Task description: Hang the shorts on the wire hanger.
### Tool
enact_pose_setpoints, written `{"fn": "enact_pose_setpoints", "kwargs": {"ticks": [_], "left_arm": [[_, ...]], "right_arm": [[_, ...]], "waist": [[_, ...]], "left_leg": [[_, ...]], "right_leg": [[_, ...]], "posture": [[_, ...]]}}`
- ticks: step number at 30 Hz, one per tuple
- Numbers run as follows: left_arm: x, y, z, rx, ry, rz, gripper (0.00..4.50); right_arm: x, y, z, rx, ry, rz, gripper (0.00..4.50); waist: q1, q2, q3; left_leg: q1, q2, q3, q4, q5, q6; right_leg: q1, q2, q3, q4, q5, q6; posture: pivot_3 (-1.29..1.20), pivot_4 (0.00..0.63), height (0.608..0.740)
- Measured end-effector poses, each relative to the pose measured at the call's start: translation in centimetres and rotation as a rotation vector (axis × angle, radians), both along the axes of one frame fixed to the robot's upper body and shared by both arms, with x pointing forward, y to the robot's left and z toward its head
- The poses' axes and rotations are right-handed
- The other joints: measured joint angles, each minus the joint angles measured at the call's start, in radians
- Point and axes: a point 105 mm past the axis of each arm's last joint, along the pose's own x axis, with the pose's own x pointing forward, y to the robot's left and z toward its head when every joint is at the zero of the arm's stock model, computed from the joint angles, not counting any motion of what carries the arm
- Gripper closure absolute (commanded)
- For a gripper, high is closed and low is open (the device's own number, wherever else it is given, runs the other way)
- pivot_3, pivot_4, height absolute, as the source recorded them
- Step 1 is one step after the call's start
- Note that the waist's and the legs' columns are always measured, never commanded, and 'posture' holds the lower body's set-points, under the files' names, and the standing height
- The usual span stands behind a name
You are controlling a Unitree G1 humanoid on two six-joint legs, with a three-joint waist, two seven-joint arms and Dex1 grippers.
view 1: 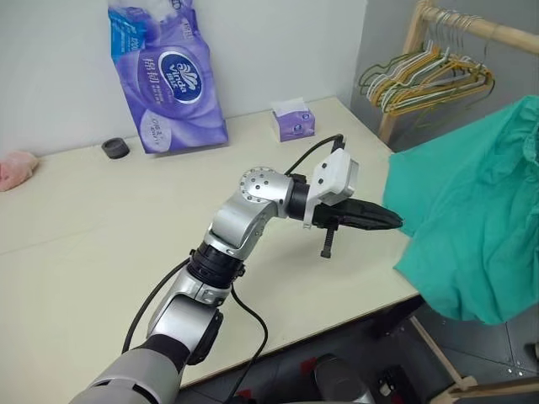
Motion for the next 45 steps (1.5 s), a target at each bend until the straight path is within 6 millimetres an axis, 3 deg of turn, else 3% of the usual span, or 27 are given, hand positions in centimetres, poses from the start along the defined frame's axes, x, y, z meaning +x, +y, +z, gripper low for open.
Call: {"fn": "enact_pose_setpoints", "kwargs": {"ticks": [6, 16, 27, 35, 41, 45], "left_arm": [[-0.4, -0.9, 0.6, -0.017, -0.031, -0.014, 4.44], [-0.9, -3.0, 4.4, -0.084, -0.087, -0.061, 4.44], [-1.2, -5.0, 7.2, -0.132, -0.125, -0.117, 4.44], [-1.0, -5.6, 6.8, -0.131, -0.151, -0.124, 4.5], [-0.2, -5.4, 6.3, -0.116, -0.172, -0.1, 4.5], [0.1, -5.4, 6.1, -0.112, -0.181, -0.089, 4.5]], "right_arm": [[1.4, -2.0, 2.8, 0.036, -0.025, -0.13, 4.5], [1.5, -3.1, 0.1, 0.126, 0.132, -0.193, 4.5], [1.5, -2.5, -0.1, 0.145, 0.135, -0.181, 4.5], [1.8, -1.7, -0.6, 0.176, 0.1, -0.161, 1.99], [1.9, -1.4, 1.0, 0.141, 0.013, -0.194, 0.02], [2.2, -1.5, 3.4, 0.089, -0.067, -0.249, 0.02]], "waist": [[-0.002, 0.004, 0.005], [0.001, 0.005, 0.006], [0.002, 0.004, 0.007], [0.001, 0.004, 0.007], [0.002, 0.005, 0.007], [0.001, 0.007, 0.007]], "left_leg": [[0.0, 0.001, 0.001, 0.0, 0.0, 0.0], [0.0, 0.001, 0.002, 0.0, 0.0, 0.0], [0.0, 0.001, 0.002, -0.001, 0.0, 0.0], [0.0, 0.001, 0.002, -0.001, 0.0, 0.0], [0.0, 0.001, 0.002, -0.001, 0.0, 0.0], [0.0, 0.0, 0.002, -0.001, 0.0, 0.0]], "right_leg": [[0.0, 0.0, 0.0, -0.001, -0.001, 0.001], [0.002, 0.0, 0.0, -0.004, -0.001, 0.002], [0.005, 0.0, 0.0, -0.009, -0.003, 0.008], [0.005, 0.0, 0.0, -0.009, -0.004, 0.009], [0.005, 0.0, 0.0, -0.009, -0.004, 0.009], [0.004, 0.0, 0.001, -0.009, -0.004, 0.009]], "posture": [[-0.51, 0.113, 0.74], [-0.49, 0.107, 0.74], [-0.48, 0.109, 0.74], [-0.49, 0.103, 0.74], [-0.5, 0.098, 0.74], [-0.5, 0.095, 0.74]]}}
